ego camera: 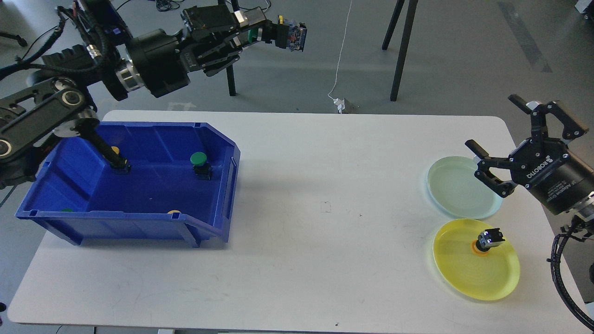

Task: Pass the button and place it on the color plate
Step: 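Lift the green button and extend it toward the right gripper, then close the right gripper on the green button held by the left gripper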

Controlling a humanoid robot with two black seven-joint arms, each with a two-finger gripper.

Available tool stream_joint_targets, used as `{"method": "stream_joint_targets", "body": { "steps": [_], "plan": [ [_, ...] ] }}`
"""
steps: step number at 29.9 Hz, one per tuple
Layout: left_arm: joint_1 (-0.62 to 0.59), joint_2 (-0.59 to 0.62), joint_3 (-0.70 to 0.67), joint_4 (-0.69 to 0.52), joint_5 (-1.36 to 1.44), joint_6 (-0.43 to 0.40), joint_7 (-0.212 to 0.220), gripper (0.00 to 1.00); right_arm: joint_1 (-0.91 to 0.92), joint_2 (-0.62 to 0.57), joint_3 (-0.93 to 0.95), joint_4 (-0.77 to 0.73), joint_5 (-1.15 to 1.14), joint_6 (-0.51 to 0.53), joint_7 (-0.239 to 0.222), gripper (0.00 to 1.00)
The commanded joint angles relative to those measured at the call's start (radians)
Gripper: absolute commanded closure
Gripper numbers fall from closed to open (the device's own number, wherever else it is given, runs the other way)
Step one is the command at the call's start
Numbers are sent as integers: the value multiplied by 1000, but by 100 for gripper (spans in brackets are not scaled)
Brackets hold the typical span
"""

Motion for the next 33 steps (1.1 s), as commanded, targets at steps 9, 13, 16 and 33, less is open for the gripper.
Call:
{"method": "stream_joint_targets", "body": {
  "steps": [9,13,16,33],
  "plan": [
    [80,-214,7,94,191,0,0,96,289,58,-197,-12,26,3,-77,1],
    [80,-214,7,92,197,0,0,96,464,60,-391,-32,74,0,-77,1],
    [80,-214,6,91,197,0,0,95,551,78,-477,-70,76,-3,-75,1],
    [80,-214,2,97,196,0,0,95,619,272,-504,-156,77,3,-62,1]
  ]
}}
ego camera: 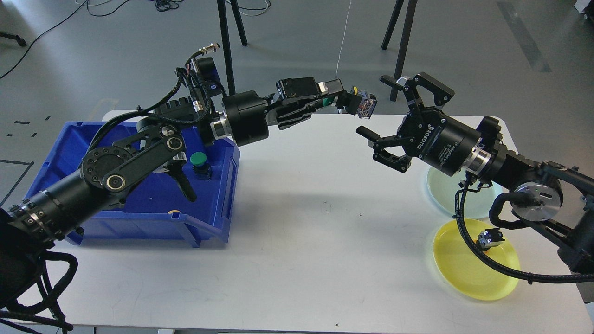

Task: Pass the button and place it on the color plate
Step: 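Close the right gripper on the green button held by the left gripper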

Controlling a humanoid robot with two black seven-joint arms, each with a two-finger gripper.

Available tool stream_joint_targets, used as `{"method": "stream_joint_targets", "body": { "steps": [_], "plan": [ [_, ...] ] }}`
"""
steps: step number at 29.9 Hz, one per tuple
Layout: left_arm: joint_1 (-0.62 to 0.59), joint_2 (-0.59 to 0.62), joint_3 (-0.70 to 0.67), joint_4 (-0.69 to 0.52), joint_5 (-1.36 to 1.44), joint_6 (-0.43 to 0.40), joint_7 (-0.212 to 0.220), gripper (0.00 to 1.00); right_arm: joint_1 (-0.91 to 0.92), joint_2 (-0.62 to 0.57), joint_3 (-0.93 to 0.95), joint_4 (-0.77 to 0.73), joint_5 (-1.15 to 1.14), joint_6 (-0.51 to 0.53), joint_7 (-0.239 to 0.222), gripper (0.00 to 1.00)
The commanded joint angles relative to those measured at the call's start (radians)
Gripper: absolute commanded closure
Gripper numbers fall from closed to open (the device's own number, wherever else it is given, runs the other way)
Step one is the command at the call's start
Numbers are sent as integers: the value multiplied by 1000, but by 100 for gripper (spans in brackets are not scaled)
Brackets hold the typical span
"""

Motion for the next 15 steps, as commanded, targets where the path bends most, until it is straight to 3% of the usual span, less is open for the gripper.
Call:
{"method": "stream_joint_targets", "body": {
  "steps": [1,4,5,8,15],
  "plan": [
    [-1,0,-1,3,0,0,0,95,3,9,0,1,0,3,3,2],
    [-1,0,-1,3,0,0,0,95,5,8,0,6,2,3,11,6],
    [-1,0,-1,3,0,0,0,95,5,6,0,6,2,3,15,11],
    [-1,0,-1,3,0,0,0,95,5,9,1,4,0,3,25,41],
    [-1,1,-1,2,0,0,0,95,3,9,1,1,-3,3,31,63]
  ]
}}
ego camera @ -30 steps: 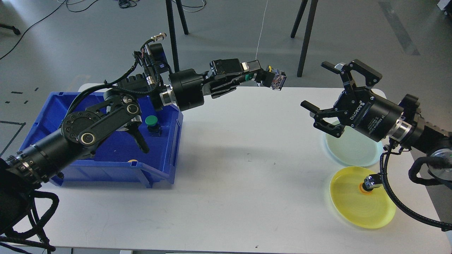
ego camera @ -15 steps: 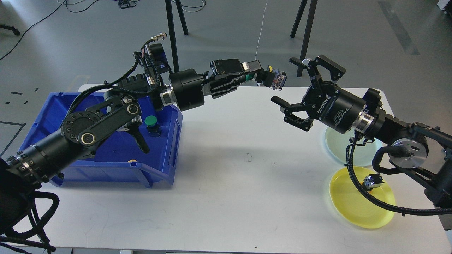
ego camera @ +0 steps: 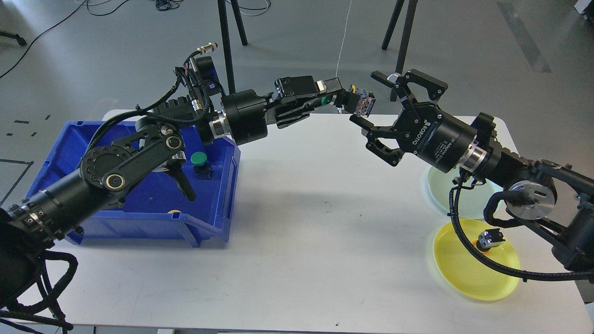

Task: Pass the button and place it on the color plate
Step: 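Close the right gripper on the green button held by the left gripper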

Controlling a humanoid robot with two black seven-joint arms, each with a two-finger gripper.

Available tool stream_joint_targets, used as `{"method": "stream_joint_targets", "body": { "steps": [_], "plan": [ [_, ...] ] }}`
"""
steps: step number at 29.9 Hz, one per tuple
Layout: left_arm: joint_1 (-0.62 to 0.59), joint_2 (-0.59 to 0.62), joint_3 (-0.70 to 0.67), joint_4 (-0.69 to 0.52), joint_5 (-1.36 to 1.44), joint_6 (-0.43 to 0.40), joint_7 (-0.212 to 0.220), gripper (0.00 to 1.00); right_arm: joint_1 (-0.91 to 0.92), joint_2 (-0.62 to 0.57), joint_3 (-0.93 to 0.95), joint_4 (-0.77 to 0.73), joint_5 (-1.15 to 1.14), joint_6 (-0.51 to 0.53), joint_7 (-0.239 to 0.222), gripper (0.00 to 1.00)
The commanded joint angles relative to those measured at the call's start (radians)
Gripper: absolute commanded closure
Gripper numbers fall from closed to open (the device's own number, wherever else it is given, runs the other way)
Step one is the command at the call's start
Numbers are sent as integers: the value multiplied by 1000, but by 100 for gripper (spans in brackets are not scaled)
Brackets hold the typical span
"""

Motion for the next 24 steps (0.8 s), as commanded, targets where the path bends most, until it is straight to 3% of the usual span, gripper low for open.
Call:
{"method": "stream_joint_targets", "body": {
  "steps": [1,3,6,16,21,23,24],
  "plan": [
    [0,1,0,-1,0,0,0,95,-1,-1,0,0,-1,0,1,68],
    [0,1,0,-1,0,0,0,95,1,0,0,0,-1,0,1,80],
    [0,1,0,-1,0,0,0,95,1,0,2,0,-3,0,1,89],
    [0,1,-1,-2,0,0,0,90,2,0,0,0,-6,0,1,97],
    [0,-4,-8,-1,-9,0,0,58,1,-3,-1,1,-13,0,1,99],
    [1,-5,-9,1,-14,0,0,34,-1,-4,-1,3,-13,0,1,99],
    [1,-5,-9,1,-14,0,0,33,-1,-4,-1,3,-13,0,1,99]
  ]
}}
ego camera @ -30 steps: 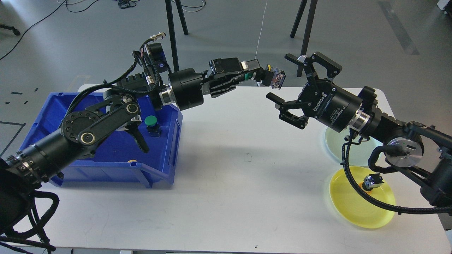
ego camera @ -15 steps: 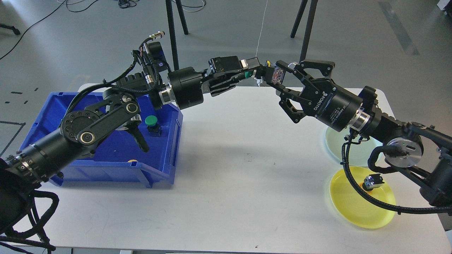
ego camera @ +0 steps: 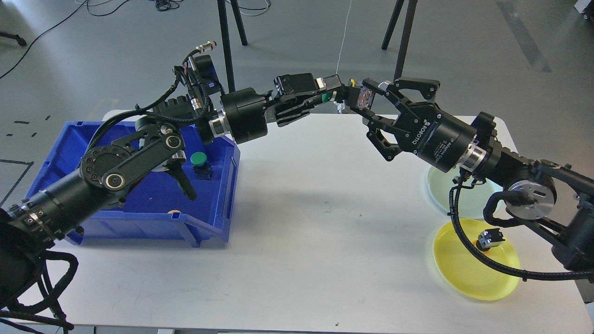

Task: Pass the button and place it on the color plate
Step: 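Close the right gripper on the green button held by the left gripper, then carry the green button with the right gripper onto the pale green plate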

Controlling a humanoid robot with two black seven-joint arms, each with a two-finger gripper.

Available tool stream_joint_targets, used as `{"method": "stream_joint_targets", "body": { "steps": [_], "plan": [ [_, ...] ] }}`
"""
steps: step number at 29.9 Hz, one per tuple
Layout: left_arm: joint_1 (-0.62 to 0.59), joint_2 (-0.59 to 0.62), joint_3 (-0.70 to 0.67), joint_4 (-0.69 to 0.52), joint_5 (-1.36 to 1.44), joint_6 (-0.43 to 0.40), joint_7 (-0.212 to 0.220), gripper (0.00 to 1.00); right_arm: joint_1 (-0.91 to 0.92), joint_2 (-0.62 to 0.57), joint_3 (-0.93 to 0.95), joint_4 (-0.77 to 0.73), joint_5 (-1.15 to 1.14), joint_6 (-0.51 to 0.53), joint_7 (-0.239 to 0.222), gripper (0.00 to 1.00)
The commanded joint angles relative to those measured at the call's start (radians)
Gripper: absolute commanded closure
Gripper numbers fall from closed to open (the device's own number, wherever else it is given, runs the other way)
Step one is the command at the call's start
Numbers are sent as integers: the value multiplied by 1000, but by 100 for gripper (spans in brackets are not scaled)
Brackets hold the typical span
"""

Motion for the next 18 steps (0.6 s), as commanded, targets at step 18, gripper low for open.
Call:
{"method": "stream_joint_targets", "body": {
  "steps": [18],
  "plan": [
    [0,-1,-6,3,-32,0,-1,26,-187,-106,134,-44,56,-67,39,100]
  ]
}}
